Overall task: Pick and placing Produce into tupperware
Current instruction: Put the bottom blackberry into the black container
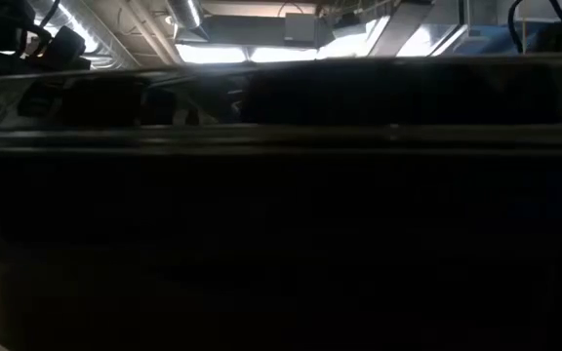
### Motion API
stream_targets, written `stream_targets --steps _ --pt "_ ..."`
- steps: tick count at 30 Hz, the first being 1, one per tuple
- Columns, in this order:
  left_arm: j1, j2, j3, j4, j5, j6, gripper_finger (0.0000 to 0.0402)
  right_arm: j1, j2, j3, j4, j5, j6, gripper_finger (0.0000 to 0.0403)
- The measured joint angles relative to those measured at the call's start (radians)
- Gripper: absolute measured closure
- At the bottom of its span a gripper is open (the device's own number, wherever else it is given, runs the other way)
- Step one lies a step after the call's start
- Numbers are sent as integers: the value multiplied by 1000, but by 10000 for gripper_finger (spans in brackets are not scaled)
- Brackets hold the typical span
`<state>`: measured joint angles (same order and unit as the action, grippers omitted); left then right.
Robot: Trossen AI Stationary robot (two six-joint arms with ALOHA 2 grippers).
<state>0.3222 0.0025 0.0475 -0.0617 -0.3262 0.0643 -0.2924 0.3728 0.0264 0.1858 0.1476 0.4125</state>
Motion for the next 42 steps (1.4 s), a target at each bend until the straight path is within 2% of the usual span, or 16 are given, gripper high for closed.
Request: stream_targets --steps 4,8,12,15,22,26,30,34,42 --pt "0 0 0 6 -1 0 276 0 40 102 4 1 -78 276" --pt "0 0 0 7 -1 0 276 10 147 269 -2 1 -235 276" --pt "0 0 0 7 0 0 276 42 297 474 -187 0 -366 276" --pt "0 0 0 8 0 0 276 72 420 598 -340 0 -388 276" --pt "0 0 0 10 0 0 276 166 645 736 -438 -40 -343 276" --pt "0 0 0 10 0 0 276 221 717 760 -593 -70 -305 276" --pt "0 0 0 9 1 0 276 292 753 764 -714 -151 -175 276" --pt "0 0 0 9 1 0 276 390 770 764 -750 -222 -69 276" --pt "0 0 0 9 1 0 276 610 783 765 -756 -210 110 276"
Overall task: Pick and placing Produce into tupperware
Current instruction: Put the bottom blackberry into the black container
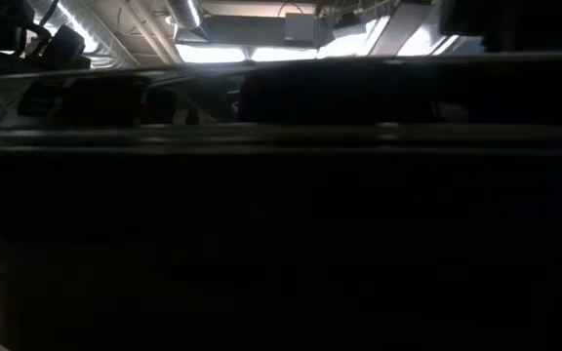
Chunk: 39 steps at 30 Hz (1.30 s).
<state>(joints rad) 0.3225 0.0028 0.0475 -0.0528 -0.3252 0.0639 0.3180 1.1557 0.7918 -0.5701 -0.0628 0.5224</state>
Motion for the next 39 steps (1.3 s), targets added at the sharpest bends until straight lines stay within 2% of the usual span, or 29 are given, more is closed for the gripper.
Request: stream_targets --steps 6,12,22,39 --pt "0 0 0 -6 1 0 276 136 104 35 -58 9 -4 276" --pt "0 0 0 -6 -4 0 276 205 255 124 -159 9 -26 276" --pt "0 0 0 -10 -5 0 276 265 394 134 -157 10 70 276" --pt "0 0 0 -11 -6 0 276 294 516 133 -98 10 76 276"
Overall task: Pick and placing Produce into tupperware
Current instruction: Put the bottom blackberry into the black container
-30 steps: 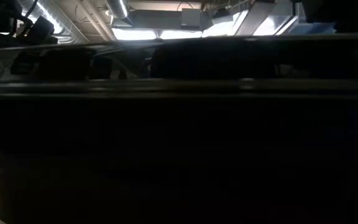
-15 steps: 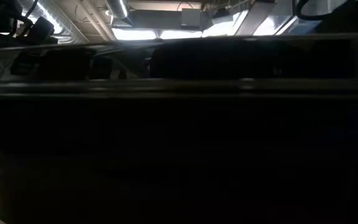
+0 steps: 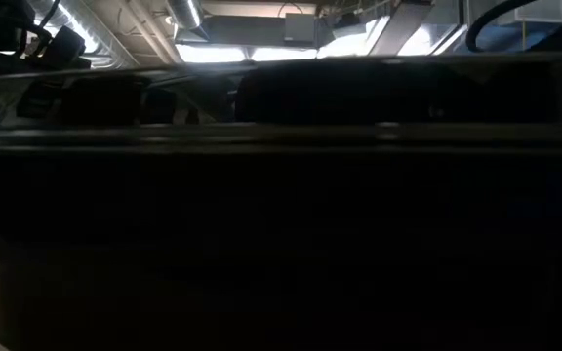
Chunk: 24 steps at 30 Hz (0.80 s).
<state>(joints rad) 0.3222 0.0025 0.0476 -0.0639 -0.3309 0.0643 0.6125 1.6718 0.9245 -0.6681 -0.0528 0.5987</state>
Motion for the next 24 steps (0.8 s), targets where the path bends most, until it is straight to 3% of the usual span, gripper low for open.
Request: stream_targets --steps 24 --pt "0 0 0 0 -1 0 276 18 47 2 -5 8 103 276"
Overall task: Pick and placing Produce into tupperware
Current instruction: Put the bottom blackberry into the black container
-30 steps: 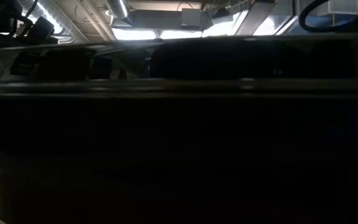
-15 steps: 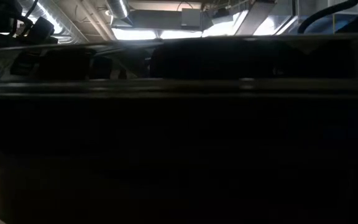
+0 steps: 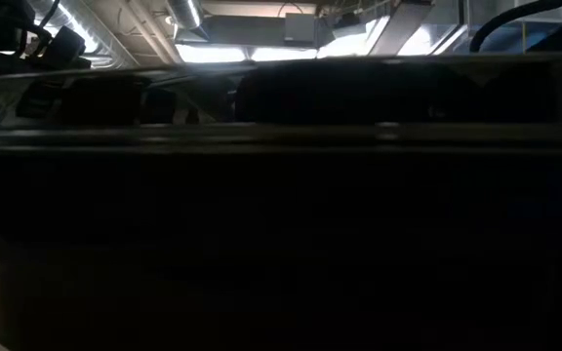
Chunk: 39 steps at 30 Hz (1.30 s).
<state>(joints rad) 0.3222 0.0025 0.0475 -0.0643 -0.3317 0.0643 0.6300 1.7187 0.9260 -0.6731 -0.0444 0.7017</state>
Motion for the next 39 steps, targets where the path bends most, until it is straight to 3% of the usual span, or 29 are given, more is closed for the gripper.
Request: stream_targets --steps 15,18,28,33,39 --pt "0 0 0 0 0 -2 276 1 1 -3 21 16 -1 273" --pt "0 0 0 0 0 -3 276 2 1 -3 31 25 1 252" --pt "0 0 0 0 0 -3 276 3 3 11 30 26 -32 129" --pt "0 0 0 0 0 -4 276 -2 5 58 37 69 -159 115" --pt "0 0 0 0 0 -4 276 0 4 68 52 57 -135 115"
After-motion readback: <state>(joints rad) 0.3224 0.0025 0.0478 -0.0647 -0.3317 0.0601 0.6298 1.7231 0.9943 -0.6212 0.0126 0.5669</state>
